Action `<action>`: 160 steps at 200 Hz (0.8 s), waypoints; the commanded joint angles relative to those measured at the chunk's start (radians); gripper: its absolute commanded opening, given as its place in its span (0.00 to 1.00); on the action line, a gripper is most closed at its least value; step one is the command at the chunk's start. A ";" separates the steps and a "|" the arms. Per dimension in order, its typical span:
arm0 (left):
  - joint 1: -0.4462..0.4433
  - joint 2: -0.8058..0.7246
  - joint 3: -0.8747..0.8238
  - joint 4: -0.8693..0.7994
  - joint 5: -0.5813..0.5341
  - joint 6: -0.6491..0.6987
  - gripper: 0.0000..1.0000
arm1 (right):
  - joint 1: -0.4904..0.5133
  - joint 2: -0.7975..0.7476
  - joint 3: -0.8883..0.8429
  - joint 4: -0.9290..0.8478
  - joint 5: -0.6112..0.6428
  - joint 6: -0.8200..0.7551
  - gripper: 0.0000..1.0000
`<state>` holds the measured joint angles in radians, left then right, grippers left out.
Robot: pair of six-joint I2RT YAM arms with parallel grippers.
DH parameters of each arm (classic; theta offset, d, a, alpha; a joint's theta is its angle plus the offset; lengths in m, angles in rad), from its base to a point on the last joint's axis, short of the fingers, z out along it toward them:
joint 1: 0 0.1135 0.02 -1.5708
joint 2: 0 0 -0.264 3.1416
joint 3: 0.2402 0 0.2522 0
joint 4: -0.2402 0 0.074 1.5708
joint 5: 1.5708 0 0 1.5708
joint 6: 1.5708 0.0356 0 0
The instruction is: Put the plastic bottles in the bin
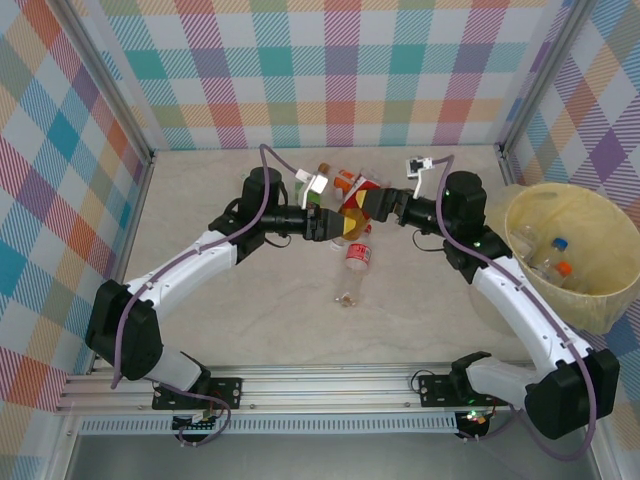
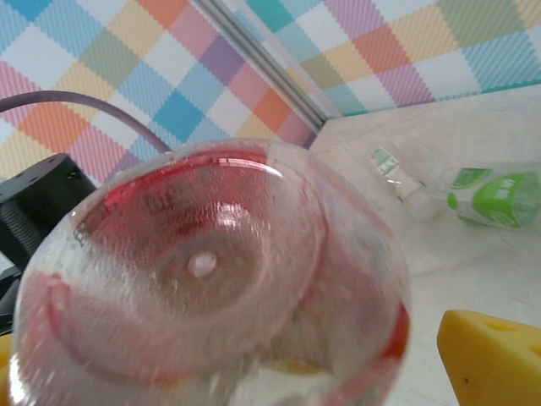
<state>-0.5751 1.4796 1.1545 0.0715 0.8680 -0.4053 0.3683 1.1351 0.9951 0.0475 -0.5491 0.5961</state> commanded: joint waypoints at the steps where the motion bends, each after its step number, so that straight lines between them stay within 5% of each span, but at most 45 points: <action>1: -0.011 -0.029 0.008 0.065 0.091 -0.008 0.52 | 0.008 0.029 0.032 0.117 -0.109 0.016 0.99; 28: -0.012 -0.025 0.015 0.065 0.077 -0.011 0.52 | 0.014 0.038 0.039 0.139 -0.113 0.022 0.95; 50: -0.012 -0.018 0.018 0.062 0.067 -0.016 0.52 | 0.015 0.028 0.031 0.145 -0.086 0.023 0.74; 93: -0.012 -0.015 0.025 0.066 0.043 -0.030 0.53 | 0.015 0.004 0.033 0.091 -0.022 -0.006 0.63; 103: -0.012 -0.016 0.032 0.045 0.019 -0.032 0.60 | 0.015 -0.004 0.036 0.067 0.020 -0.013 0.61; 114: -0.012 -0.020 0.039 0.018 -0.013 -0.033 0.85 | 0.014 -0.013 0.055 0.002 0.087 -0.033 0.60; 126: -0.012 -0.033 0.039 0.005 -0.044 -0.029 0.97 | 0.014 -0.022 0.095 -0.100 0.164 -0.074 0.59; 160: -0.008 -0.079 0.031 -0.074 -0.264 -0.010 1.00 | -0.008 -0.054 0.247 -0.412 0.433 -0.202 0.59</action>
<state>-0.5812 1.4635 1.1625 0.0582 0.7876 -0.4408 0.3828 1.1316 1.1240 -0.1265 -0.3542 0.5137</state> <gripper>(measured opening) 0.997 0.666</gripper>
